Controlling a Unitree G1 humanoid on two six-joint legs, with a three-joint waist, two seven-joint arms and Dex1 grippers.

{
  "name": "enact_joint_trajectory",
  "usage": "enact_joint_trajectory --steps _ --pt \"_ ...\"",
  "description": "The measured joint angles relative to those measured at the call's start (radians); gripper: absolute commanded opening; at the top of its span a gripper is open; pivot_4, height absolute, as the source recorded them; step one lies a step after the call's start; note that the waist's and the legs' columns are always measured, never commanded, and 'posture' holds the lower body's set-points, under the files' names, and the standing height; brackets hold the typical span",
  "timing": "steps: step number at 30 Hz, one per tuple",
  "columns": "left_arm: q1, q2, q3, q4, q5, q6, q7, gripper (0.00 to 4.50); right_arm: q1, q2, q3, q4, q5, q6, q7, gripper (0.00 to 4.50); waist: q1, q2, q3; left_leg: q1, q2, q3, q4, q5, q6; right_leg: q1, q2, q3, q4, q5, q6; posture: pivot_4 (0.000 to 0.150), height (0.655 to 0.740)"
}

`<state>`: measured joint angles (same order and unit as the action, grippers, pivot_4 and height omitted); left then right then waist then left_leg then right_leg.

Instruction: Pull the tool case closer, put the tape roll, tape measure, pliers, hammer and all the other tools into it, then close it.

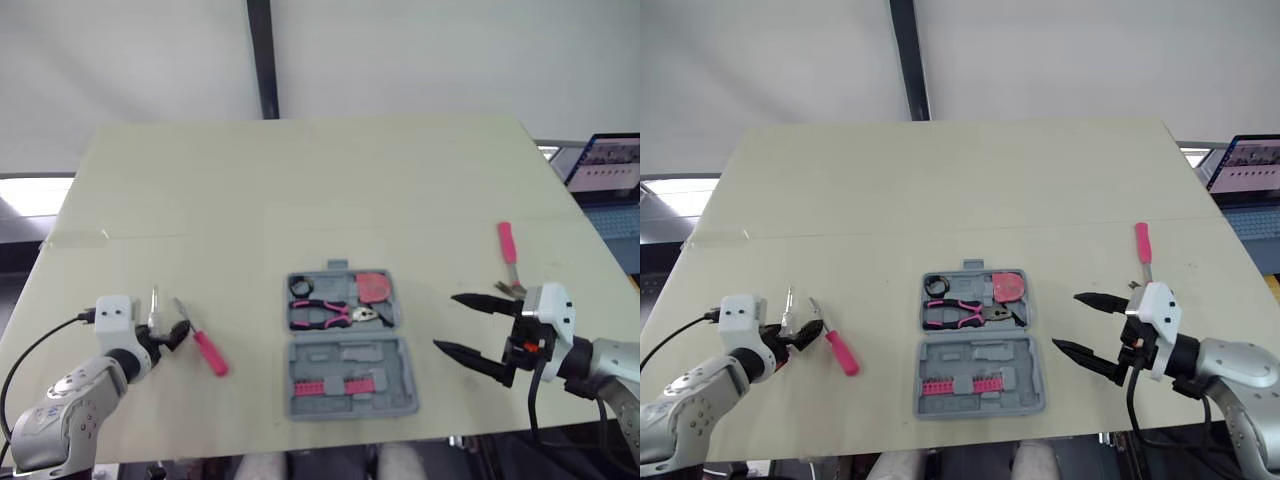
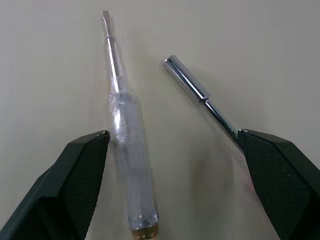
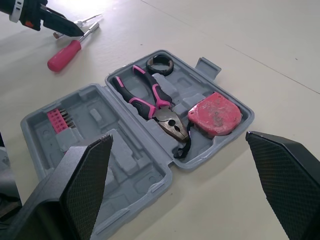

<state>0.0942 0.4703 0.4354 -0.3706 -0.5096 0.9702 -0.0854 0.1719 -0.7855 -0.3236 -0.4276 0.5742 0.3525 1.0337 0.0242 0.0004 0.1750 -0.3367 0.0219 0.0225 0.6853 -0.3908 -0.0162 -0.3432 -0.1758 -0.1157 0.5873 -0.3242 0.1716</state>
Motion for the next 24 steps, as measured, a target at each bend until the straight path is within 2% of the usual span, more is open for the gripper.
enact_joint_trajectory --steps 10,24 --pt "-0.053 -0.027 0.058 -0.109 -0.001 0.119 0.057 4.39 0.0 0.0 -0.001 0.0 0.007 0.004 -0.004 4.5 0.001 0.0 0.0 0.0 0.0 0.0 0.0 0.0 0.0 0.0 0.0 0.0 0.0 0.0 0.0 0.15 0.74" --pt "0.008 -0.026 0.147 -0.18 0.007 0.21 0.039 4.39 -0.004 -0.009 -0.008 0.01 0.007 0.006 0.0 4.5 0.001 0.0 0.0 0.0 0.0 0.0 0.0 0.0 0.0 0.0 0.0 0.0 -0.001 0.0 0.0 0.15 0.74"
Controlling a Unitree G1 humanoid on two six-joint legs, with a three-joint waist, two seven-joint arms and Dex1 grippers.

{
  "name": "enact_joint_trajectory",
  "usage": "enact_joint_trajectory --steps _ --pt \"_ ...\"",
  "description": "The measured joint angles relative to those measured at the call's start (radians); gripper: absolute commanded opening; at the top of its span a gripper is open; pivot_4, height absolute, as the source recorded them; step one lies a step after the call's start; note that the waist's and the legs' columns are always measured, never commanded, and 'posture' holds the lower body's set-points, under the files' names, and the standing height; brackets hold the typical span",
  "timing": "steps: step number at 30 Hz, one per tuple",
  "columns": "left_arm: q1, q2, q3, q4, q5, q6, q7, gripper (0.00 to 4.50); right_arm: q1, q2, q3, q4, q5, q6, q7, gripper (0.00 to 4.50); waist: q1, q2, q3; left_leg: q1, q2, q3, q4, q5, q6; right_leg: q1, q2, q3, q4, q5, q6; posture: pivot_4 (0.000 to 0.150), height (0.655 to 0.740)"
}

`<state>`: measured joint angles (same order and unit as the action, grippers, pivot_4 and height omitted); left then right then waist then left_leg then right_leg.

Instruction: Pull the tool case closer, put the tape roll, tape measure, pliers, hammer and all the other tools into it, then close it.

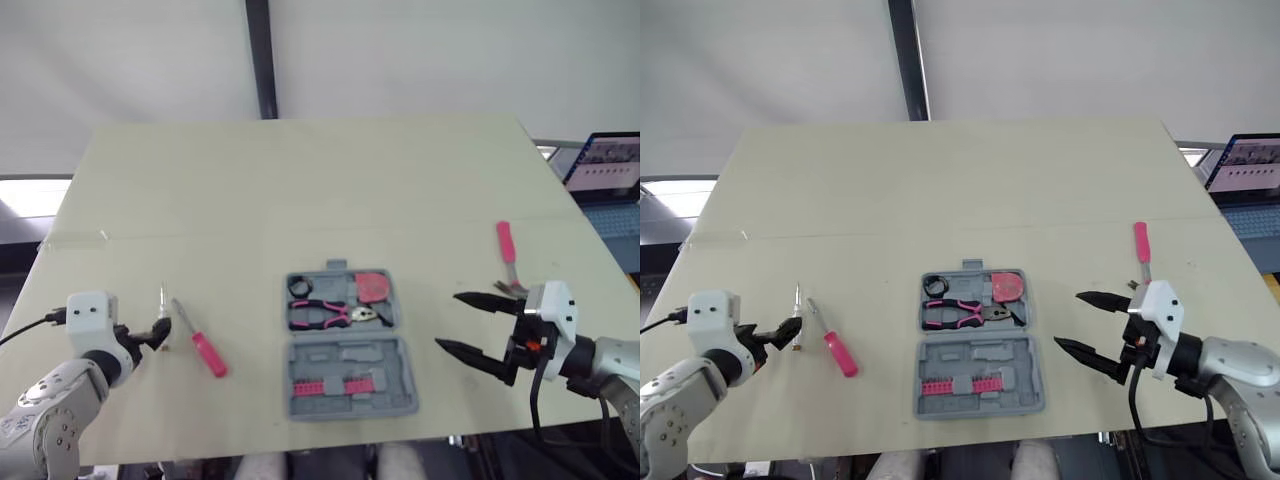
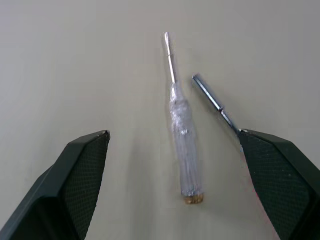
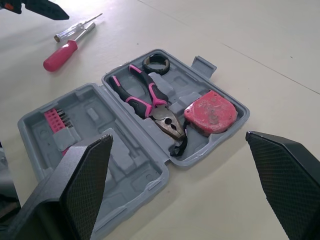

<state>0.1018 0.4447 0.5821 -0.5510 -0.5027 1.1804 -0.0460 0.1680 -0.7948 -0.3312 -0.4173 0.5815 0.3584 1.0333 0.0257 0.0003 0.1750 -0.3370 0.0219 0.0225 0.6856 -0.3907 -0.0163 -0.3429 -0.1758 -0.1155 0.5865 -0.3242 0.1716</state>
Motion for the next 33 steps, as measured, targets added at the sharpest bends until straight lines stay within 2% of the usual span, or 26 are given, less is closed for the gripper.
enact_joint_trajectory --steps 16,27,33 --pt "-0.021 0.002 -0.104 0.063 0.092 -0.004 0.0 4.39 0.004 -0.007 -0.001 0.02 -0.002 -0.004 0.005 4.5 0.0 0.0 0.0 0.0 0.0 0.0 0.0 0.0 0.0 0.0 0.0 0.0 0.0 0.0 0.0 0.15 0.74" --pt "-0.131 0.004 -0.146 0.203 0.148 -0.05 -0.003 4.39 0.02 -0.007 -0.018 0.022 -0.003 -0.007 0.005 4.5 0.0 0.0 0.0 0.0 0.0 0.0 0.0 0.0 0.0 0.0 0.0 0.0 0.0 0.0 0.0 0.15 0.74" --pt "-0.146 -0.001 -0.162 0.216 0.167 -0.064 -0.004 4.39 0.031 -0.007 -0.028 0.022 -0.004 -0.007 0.005 4.5 0.001 0.0 0.0 0.0 0.0 0.0 0.0 0.0 0.0 0.0 0.0 0.0 0.0 0.0 0.0 0.15 0.74"
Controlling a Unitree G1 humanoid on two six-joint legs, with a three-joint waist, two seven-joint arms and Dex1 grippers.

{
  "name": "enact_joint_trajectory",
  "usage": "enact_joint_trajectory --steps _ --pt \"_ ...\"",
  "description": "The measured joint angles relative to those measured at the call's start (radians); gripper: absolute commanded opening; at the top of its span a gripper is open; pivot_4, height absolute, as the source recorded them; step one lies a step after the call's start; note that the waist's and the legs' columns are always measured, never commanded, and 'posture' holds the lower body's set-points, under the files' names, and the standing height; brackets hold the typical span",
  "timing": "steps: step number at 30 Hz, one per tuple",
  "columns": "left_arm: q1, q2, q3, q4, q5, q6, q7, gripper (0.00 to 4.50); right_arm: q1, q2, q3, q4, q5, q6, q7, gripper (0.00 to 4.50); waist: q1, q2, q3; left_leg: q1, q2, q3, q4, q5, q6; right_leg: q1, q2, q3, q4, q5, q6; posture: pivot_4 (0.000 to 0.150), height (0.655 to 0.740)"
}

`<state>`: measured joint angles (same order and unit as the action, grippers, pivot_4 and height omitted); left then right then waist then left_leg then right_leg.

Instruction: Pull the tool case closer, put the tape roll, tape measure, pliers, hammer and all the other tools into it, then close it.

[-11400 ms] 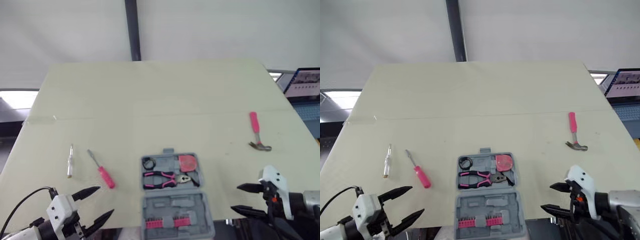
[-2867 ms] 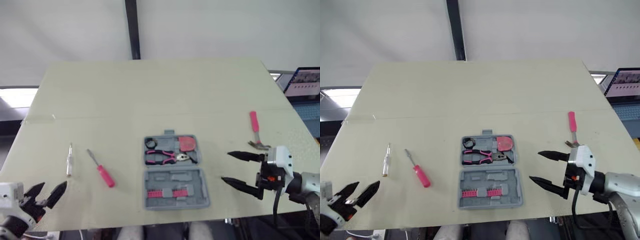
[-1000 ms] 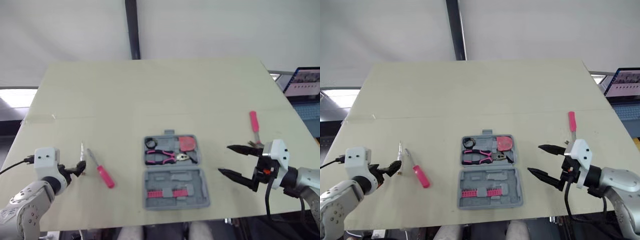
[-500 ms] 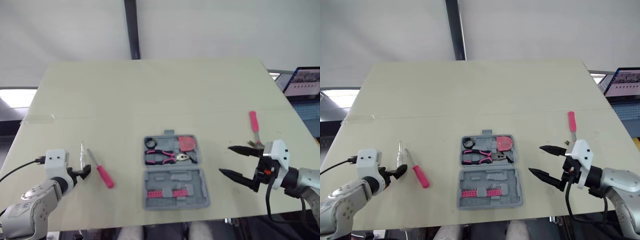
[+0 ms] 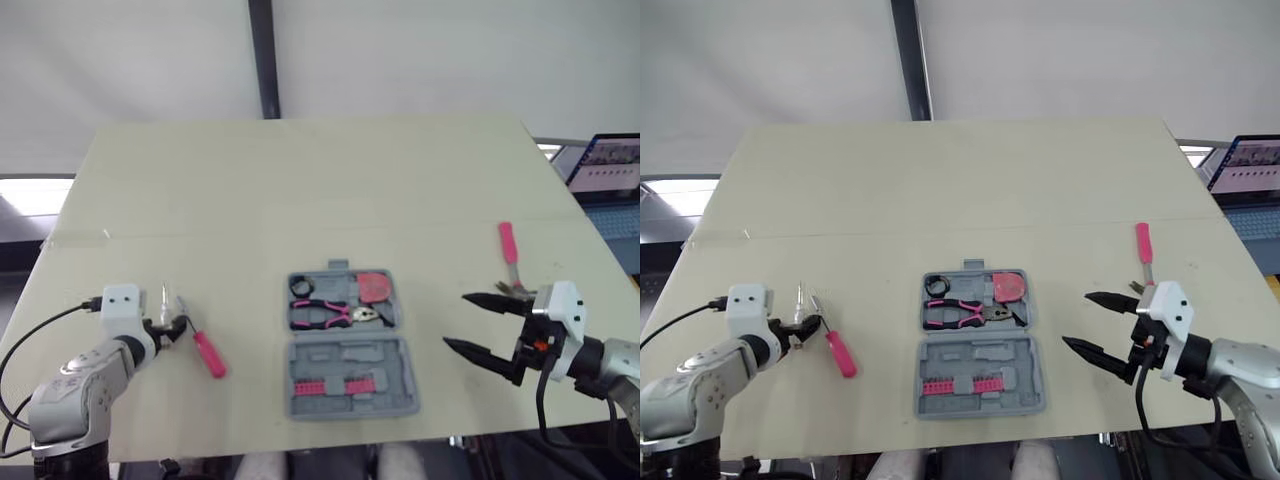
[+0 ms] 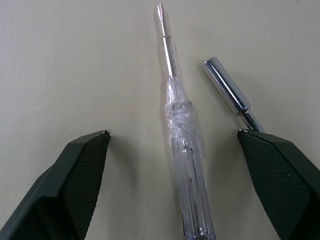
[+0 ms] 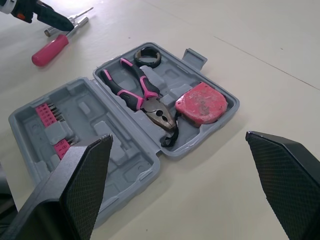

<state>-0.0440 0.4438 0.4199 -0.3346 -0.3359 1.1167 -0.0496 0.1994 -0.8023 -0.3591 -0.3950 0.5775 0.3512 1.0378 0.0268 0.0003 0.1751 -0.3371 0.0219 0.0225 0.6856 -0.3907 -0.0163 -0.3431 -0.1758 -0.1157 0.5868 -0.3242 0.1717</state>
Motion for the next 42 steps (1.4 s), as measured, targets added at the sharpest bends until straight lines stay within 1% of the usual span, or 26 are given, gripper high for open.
enact_joint_trajectory --steps 3,4,6,7,8,10,18,21,24,26,29,34,38,42 --pt "0.001 -0.009 0.002 0.0 0.01 -0.003 0.005 3.61 0.01 0.0 0.0 0.0 -0.003 0.0 0.0 4.5 0.0 0.0 0.0 0.0 0.0 0.0 0.0 0.0 0.0 0.0 0.0 0.0 0.0 0.0 0.0 0.15 0.74" --pt "0.002 -0.013 0.004 -0.001 0.013 -0.003 0.007 3.17 0.01 0.0 -0.001 0.0 -0.004 0.0 0.0 4.5 -0.001 0.0 0.0 0.0 0.0 0.0 0.0 0.0 0.0 0.0 0.0 0.0 0.0 0.0 0.0 0.15 0.74" --pt "0.002 -0.023 0.011 -0.001 0.018 -0.006 0.012 2.13 0.01 0.0 -0.002 0.0 -0.004 0.0 0.0 4.5 0.0 0.0 0.0 0.0 0.0 0.0 0.0 0.0 0.0 0.0 0.0 0.0 0.0 0.0 0.0 0.15 0.74" --pt "0.002 -0.026 0.014 -0.001 0.022 -0.006 0.013 1.54 0.01 -0.001 -0.002 0.0 -0.005 0.0 0.0 4.5 0.0 0.0 0.0 0.0 0.0 0.0 0.0 0.0 0.0 0.0 0.0 0.0 0.0 0.0 0.0 0.15 0.74" --pt "0.002 -0.028 0.015 -0.001 0.024 -0.007 0.013 1.1 0.01 -0.003 -0.002 0.0 -0.005 0.0 0.0 4.5 0.0 0.0 0.0 0.0 0.0 0.0 0.0 0.0 0.0 0.0 0.0 0.0 0.0 0.0 0.0 0.15 0.74" --pt "0.001 -0.03 0.018 -0.001 0.027 -0.007 0.012 0.05 0.01 -0.008 -0.002 0.0 -0.005 0.0 0.0 4.5 0.001 0.0 0.0 0.0 0.0 0.0 0.0 0.0 0.0 0.0 0.0 0.0 0.0 0.0 0.0 0.15 0.74" --pt "0.004 -0.026 0.015 -0.001 0.04 -0.014 0.01 0.02 0.013 -0.011 -0.002 0.01 -0.006 -0.003 0.005 4.5 0.0 0.0 0.0 0.0 0.0 0.0 0.0 0.0 0.0 0.0 0.0 0.0 0.0 0.0 0.0 0.15 0.74" --pt "0.024 0.013 0.011 -0.003 0.043 -0.021 -0.02 0.02 0.017 -0.011 -0.003 0.01 -0.006 -0.006 0.013 4.5 -0.001 0.0 0.0 0.0 0.0 0.0 0.0 0.0 0.0 0.0 0.0 0.0 0.0 0.0 0.0 0.15 0.74" --pt "0.093 0.154 0.026 -0.036 0.025 -0.032 -0.141 0.02 0.03 -0.012 -0.015 0.017 -0.006 -0.018 0.023 4.5 -0.004 -0.001 0.001 -0.001 0.0 0.001 -0.001 0.0 0.0 -0.002 0.0 0.0 0.0 0.0 0.0 0.15 0.74" --pt "0.157 0.271 0.052 -0.078 0.0 -0.078 -0.266 0.02 0.031 -0.016 -0.026 0.029 -0.006 -0.025 0.034 4.5 -0.004 -0.001 0.001 -0.001 0.001 0.001 -0.001 0.0 0.0 -0.002 0.0 0.001 -0.001 0.0 0.0 0.15 0.74" --pt "0.222 0.375 0.087 -0.14 -0.058 -0.116 -0.432 0.02 0.032 -0.021 -0.033 0.047 -0.01 -0.041 0.053 4.5 -0.001 0.0 0.002 -0.001 0.001 0.002 -0.001 0.0 0.0 -0.002 0.0 0.001 -0.002 0.0 0.0 0.15 0.74" --pt "0.289 0.451 0.06 -0.272 -0.185 -0.216 -0.708 0.02 0.044 -0.032 -0.007 0.049 -0.04 -0.083 0.093 4.5 -0.001 0.002 0.003 -0.001 0.001 0.002 -0.001 0.0 -0.001 -0.002 0.001 0.002 -0.001 0.0 0.0 0.15 0.74" --pt "0.319 0.507 -0.006 -0.334 -0.195 -0.297 -0.813 0.02 0.042 -0.032 -0.006 0.049 -0.04 -0.087 0.094 4.5 -0.004 0.003 0.004 -0.001 0.003 0.003 -0.002 0.0 -0.001 -0.002 0.003 0.002 -0.002 0.0 0.0 0.15 0.74" --pt "0.296 0.539 -0.088 -0.376 -0.191 -0.357 -0.855 0.02 0.046 -0.032 -0.007 0.045 -0.04 -0.087 0.093 4.5 -0.003 0.004 0.004 -0.001 0.004 0.004 -0.002 0.0 -0.001 -0.003 0.003 0.003 -0.002 0.0 0.0 0.15 0.74"
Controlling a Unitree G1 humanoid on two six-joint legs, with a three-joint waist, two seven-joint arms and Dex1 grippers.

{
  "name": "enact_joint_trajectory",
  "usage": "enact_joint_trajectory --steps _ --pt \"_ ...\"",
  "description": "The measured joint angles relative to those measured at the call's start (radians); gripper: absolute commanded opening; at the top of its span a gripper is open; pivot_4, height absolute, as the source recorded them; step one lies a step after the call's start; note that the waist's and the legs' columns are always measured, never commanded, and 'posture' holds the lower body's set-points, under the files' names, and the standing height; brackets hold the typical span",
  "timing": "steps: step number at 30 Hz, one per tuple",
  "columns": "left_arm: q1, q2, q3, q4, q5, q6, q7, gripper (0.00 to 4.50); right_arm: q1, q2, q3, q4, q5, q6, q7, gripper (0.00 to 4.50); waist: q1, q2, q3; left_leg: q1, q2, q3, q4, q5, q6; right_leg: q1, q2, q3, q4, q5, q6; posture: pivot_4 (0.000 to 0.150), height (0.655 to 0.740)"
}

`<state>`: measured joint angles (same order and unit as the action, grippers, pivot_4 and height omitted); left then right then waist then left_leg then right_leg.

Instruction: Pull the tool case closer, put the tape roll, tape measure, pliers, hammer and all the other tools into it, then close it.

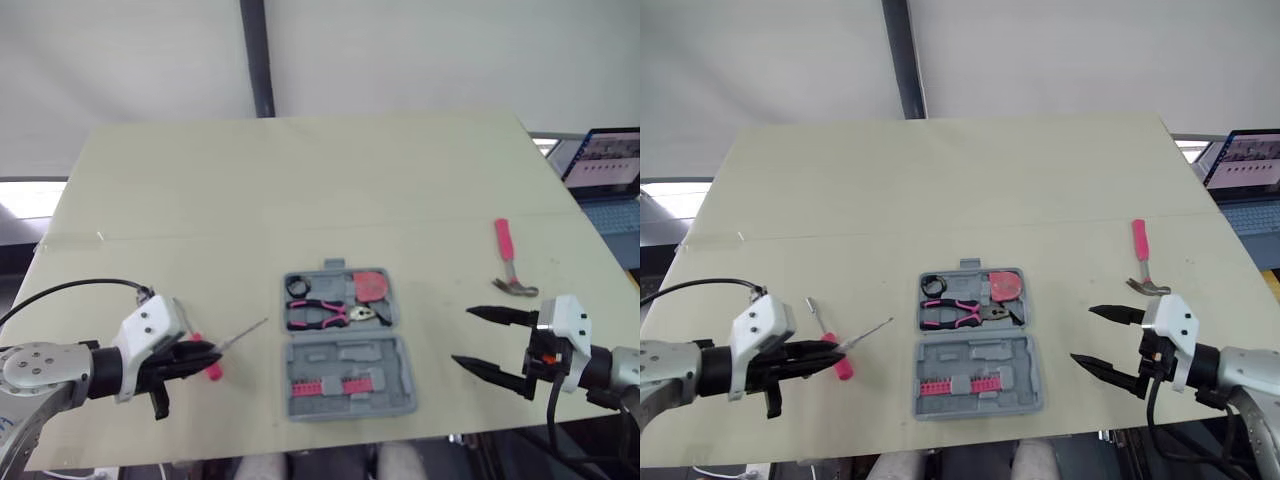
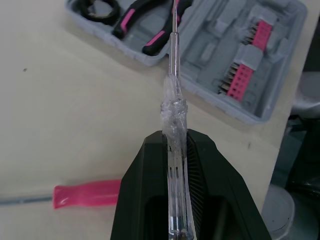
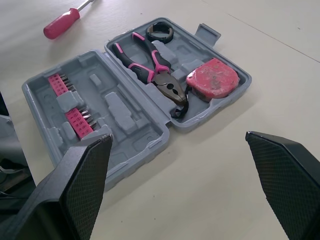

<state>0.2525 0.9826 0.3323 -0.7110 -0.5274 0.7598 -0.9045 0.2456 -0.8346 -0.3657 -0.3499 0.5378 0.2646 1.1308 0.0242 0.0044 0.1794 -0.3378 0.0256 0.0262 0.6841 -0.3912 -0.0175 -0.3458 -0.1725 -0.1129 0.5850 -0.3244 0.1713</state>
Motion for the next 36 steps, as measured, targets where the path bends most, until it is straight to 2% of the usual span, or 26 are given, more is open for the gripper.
enact_joint_trajectory --steps 8,16,21,29,36 --pt "-0.054 0.07 -0.103 -0.023 0.022 -0.041 -0.038 0.02 0.057 0.0 -0.037 -0.038 0.002 0.0 0.0 4.5 0.002 0.001 0.001 0.0 0.001 0.0 0.0 0.0 0.0 0.0 0.001 0.0 0.0 0.0 0.0 0.15 0.74" --pt "-0.263 0.121 -0.26 -0.024 0.043 -0.019 -0.041 0.02 0.077 -0.001 -0.044 -0.056 0.002 0.001 0.0 4.5 0.002 0.001 0.001 0.0 0.001 0.001 0.0 0.0 0.0 0.0 0.001 0.001 0.0 0.0 0.0 0.15 0.74" --pt "-0.411 0.137 -0.423 -0.047 0.068 0.061 -0.038 0.02 0.081 -0.002 -0.043 -0.061 0.001 0.001 -0.001 4.5 0.002 0.001 0.001 0.0 0.001 0.001 0.0 0.0 0.0 -0.001 0.002 0.002 0.001 0.0 0.0 0.15 0.74" --pt "-0.725 0.013 -0.74 -0.045 0.186 0.249 0.05 0.02 0.105 -0.001 -0.034 -0.074 -0.013 -0.005 -0.001 4.5 0.006 0.001 0.001 -0.001 0.001 0.001 0.002 0.0 0.0 -0.001 0.002 0.002 0.002 0.0 0.0 0.15 0.74" --pt "-0.87 -0.045 -0.896 0.016 0.264 0.299 0.051 0.02 0.115 -0.001 -0.033 -0.073 -0.031 -0.022 -0.001 4.5 0.005 0.0 0.001 -0.003 0.001 0.002 0.002 0.0 0.0 -0.004 0.002 0.002 0.002 0.0 0.0 0.15 0.74"
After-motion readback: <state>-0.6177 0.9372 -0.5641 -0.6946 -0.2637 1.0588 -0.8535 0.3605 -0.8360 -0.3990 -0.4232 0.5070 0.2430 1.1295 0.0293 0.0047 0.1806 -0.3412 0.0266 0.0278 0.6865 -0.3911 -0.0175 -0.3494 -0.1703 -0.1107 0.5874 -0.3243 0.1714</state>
